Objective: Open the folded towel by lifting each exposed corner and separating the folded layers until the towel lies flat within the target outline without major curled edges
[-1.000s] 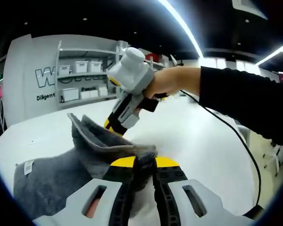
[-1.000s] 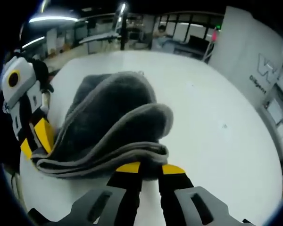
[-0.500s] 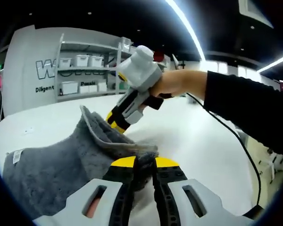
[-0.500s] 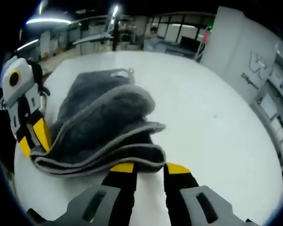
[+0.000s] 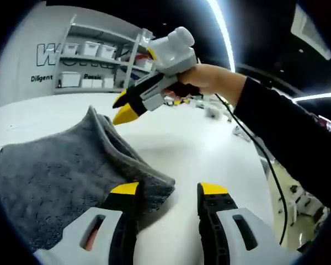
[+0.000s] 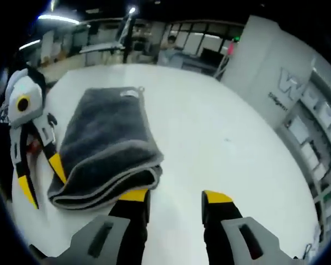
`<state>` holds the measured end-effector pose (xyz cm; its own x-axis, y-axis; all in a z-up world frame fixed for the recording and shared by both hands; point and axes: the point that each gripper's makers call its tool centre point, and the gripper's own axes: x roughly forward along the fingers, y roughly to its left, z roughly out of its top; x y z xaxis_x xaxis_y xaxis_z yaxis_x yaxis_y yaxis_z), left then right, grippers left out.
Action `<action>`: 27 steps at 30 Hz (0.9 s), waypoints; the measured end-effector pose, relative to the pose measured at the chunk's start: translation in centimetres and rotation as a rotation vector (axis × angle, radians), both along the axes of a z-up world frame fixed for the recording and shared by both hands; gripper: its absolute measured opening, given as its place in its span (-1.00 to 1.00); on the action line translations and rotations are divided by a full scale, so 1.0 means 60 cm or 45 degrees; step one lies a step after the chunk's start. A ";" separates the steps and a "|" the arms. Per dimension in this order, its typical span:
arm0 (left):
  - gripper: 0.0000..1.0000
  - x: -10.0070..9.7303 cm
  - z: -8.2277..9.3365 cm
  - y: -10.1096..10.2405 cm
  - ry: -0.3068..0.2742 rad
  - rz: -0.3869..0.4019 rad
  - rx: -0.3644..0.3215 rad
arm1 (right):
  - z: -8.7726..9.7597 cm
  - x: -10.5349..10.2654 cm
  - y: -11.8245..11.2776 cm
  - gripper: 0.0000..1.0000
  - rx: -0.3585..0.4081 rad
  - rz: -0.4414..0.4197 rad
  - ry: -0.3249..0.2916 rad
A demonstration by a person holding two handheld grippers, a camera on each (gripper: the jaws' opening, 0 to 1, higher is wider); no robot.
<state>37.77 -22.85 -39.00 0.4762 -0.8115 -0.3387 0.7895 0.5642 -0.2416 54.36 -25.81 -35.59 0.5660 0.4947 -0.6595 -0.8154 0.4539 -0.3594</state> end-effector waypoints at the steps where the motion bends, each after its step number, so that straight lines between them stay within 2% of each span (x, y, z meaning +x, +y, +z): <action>1: -0.06 -0.002 0.000 -0.002 0.004 -0.009 -0.001 | 0.004 0.004 -0.004 -0.09 -0.026 -0.018 -0.032; 3: 0.03 -0.005 0.001 -0.007 0.012 -0.028 -0.012 | 0.012 0.006 -0.004 0.03 -0.033 -0.029 -0.054; 6: 0.04 -0.004 0.002 -0.007 0.012 -0.031 -0.015 | 0.027 0.012 -0.003 0.21 -0.026 -0.050 -0.098; 10: 0.03 0.003 0.013 0.007 -0.015 0.003 -0.024 | 0.041 0.018 -0.008 0.28 -0.045 -0.081 -0.143; 11: 0.04 0.010 0.020 0.016 -0.061 0.030 -0.021 | 0.052 0.022 -0.010 0.36 0.004 -0.148 -0.155; 13: 0.17 0.024 0.042 0.039 -0.175 0.081 -0.036 | 0.077 0.031 -0.012 0.79 0.174 -0.318 -0.138; 14: 0.27 0.027 0.048 0.046 -0.193 0.092 -0.047 | 0.088 0.033 -0.012 1.00 0.256 -0.389 -0.122; 15: 0.42 0.028 0.062 0.056 -0.202 0.098 -0.100 | 0.108 0.035 -0.013 0.91 0.285 -0.389 -0.164; 16: 0.59 0.034 0.072 0.069 -0.189 0.130 -0.141 | 0.125 0.033 -0.006 1.00 0.365 -0.404 -0.185; 17: 0.81 0.043 0.082 0.086 -0.203 0.181 -0.164 | 0.141 0.030 -0.003 0.99 0.415 -0.414 -0.218; 18: 1.00 0.052 0.097 0.100 -0.253 0.210 -0.187 | 0.150 0.024 -0.003 1.00 0.453 -0.437 -0.220; 20: 1.00 0.067 0.117 0.138 -0.347 0.273 -0.141 | 0.169 0.015 0.000 1.00 0.515 -0.455 -0.240; 21: 1.00 0.076 0.126 0.158 -0.406 0.313 -0.101 | 0.184 0.008 0.003 1.00 0.548 -0.455 -0.276; 22: 1.00 0.078 0.130 0.163 -0.426 0.317 -0.088 | 0.192 0.003 0.004 1.00 0.555 -0.452 -0.295; 23: 1.00 0.086 0.141 0.185 -0.479 0.342 -0.044 | 0.199 -0.002 0.006 1.00 0.562 -0.449 -0.314; 25: 1.00 0.098 0.148 0.223 -0.527 0.381 0.079 | 0.211 -0.013 0.010 1.00 0.557 -0.438 -0.349; 26: 0.98 0.099 0.160 0.238 -0.554 0.371 0.097 | 0.218 -0.022 0.013 1.00 0.552 -0.437 -0.370; 27: 0.91 0.097 0.172 0.248 -0.558 0.378 0.070 | 0.223 -0.029 0.016 1.00 0.548 -0.429 -0.387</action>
<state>43.61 -7.95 -28.70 0.7894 -0.6067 -0.0942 0.6139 0.7815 0.1112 52.60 -24.82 -22.22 0.8682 0.4419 -0.2256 -0.4923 0.8239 -0.2809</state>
